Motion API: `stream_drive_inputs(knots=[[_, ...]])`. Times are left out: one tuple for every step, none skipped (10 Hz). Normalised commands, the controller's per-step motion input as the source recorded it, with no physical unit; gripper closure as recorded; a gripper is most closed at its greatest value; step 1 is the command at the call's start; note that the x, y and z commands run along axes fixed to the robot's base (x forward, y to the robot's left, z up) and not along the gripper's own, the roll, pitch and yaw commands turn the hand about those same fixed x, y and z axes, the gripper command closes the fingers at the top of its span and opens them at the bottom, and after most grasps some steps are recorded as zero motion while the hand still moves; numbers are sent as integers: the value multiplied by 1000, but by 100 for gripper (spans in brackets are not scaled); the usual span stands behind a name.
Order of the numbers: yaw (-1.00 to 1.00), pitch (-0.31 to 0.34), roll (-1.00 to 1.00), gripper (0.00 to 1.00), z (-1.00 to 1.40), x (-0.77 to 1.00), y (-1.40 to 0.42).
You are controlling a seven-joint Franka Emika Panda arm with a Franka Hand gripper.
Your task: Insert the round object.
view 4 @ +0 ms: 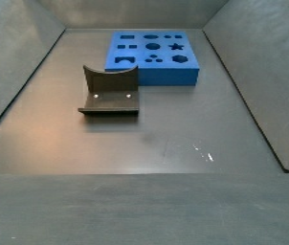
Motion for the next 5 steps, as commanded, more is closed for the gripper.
stream_drive_inputs(knots=[[-9, -61, 134, 100, -994, 17, 89], [0, -59, 130, 100, -1000, 0, 123], [0, -66, 123, 100, -983, 0, 180], [0, -67, 93, 100, -1000, 0, 254], [0, -74, 76, 100, -1000, 0, 283]])
